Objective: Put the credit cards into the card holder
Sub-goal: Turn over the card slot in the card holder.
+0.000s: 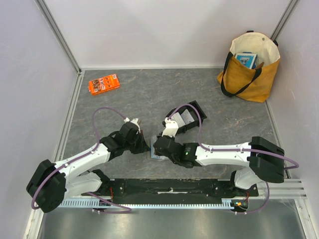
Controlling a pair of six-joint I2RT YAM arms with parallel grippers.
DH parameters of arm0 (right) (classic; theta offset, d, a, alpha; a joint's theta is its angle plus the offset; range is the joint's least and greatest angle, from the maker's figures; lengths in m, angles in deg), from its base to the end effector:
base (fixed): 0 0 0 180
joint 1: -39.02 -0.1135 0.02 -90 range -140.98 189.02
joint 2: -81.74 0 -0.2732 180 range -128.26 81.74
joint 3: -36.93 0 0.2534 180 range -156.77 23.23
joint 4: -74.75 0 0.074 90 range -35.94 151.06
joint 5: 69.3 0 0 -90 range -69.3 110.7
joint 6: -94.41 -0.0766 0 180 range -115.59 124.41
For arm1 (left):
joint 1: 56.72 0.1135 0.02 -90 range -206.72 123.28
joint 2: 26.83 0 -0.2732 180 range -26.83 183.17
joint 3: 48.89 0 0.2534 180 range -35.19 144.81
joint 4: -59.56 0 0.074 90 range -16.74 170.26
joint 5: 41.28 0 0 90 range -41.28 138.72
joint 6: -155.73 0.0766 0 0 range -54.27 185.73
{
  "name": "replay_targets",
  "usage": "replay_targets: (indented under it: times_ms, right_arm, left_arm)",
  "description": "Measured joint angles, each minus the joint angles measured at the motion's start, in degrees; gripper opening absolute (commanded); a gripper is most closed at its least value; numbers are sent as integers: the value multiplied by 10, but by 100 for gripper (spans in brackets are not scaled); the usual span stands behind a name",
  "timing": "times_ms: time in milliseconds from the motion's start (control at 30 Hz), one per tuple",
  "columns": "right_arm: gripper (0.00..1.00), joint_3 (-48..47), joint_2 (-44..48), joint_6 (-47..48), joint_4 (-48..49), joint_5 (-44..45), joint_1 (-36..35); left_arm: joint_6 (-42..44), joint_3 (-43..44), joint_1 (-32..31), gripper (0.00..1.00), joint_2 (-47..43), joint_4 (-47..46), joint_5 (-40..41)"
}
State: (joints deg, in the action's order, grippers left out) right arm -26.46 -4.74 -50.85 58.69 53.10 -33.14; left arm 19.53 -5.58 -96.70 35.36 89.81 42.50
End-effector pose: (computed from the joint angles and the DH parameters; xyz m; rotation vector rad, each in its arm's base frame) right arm 0.1444 0.3148 0.1993 -0.0226 2.2060 0.6502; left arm 0.1713 -0.1545 0.1596 -0.0881 2.5871 -0.7614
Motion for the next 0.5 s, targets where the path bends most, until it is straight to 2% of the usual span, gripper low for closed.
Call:
replay_targets:
  times_ms: [500]
  right_arm:
    - [0,-5,-24,7,0,14,-3]
  left_arm:
    - [0,0,0,2,0,0,0]
